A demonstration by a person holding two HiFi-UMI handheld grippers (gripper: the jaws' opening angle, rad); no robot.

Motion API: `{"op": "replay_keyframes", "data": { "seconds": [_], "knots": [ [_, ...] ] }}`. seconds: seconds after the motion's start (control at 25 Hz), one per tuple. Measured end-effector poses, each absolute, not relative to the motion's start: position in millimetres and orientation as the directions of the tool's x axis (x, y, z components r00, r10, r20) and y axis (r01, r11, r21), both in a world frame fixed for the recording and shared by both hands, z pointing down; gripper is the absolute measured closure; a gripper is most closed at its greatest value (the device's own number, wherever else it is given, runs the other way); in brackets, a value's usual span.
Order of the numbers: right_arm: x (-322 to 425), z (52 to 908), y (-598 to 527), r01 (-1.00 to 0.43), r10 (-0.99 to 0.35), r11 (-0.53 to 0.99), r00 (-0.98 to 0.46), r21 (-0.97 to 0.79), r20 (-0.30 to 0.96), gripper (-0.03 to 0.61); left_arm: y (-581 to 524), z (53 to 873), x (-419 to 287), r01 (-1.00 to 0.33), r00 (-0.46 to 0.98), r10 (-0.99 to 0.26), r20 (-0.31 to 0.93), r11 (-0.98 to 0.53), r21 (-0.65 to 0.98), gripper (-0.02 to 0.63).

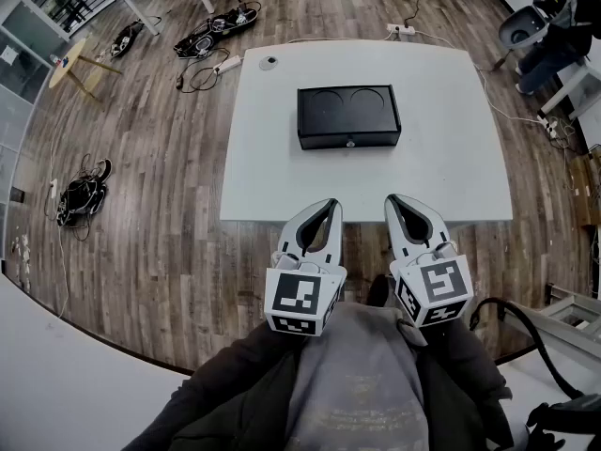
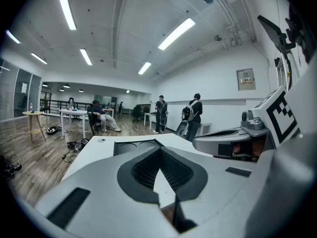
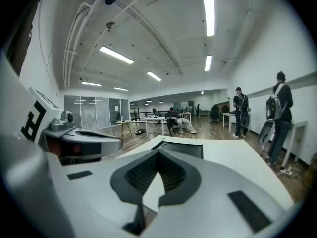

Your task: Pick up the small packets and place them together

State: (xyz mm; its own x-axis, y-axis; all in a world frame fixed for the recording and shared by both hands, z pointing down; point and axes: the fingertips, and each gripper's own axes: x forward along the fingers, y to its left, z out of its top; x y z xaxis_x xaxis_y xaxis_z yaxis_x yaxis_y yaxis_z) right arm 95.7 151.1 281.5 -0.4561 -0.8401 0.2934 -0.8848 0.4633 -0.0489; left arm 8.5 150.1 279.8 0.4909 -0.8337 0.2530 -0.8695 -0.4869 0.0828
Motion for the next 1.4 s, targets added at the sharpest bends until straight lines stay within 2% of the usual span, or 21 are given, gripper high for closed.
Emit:
{"op": "replay_keyframes", "data": {
  "seconds": [0.52, 0.92, 1.16, 1.4],
  "knots": [
    [79, 281, 146, -0.899, -0.855, 0.437, -0.424, -0.024, 0.301, 0.574, 144, 281, -6, -0.849, 0.528, -0.815, 0.241, -0.517, 0.111, 0.623],
    [47, 279, 153, -0.933, -0.893, 0.357, -0.354, -0.041, 0.278, 0.574, 142, 278, -39, -0.805, 0.592, -0.776, 0.217, -0.583, 0.108, 0.623],
    [44, 302, 152, -0.942, -0.882, 0.332, -0.326, -0.041, 0.341, 0.574, 139, 298, -45, -0.796, 0.604, -0.755, 0.255, -0.586, 0.150, 0.623],
    [45, 325, 105, -0.933, -0.856, 0.352, -0.353, -0.075, 0.377, 0.572, 104, 308, -42, -0.809, 0.584, -0.757, 0.292, -0.570, 0.140, 0.623]
  ]
}}
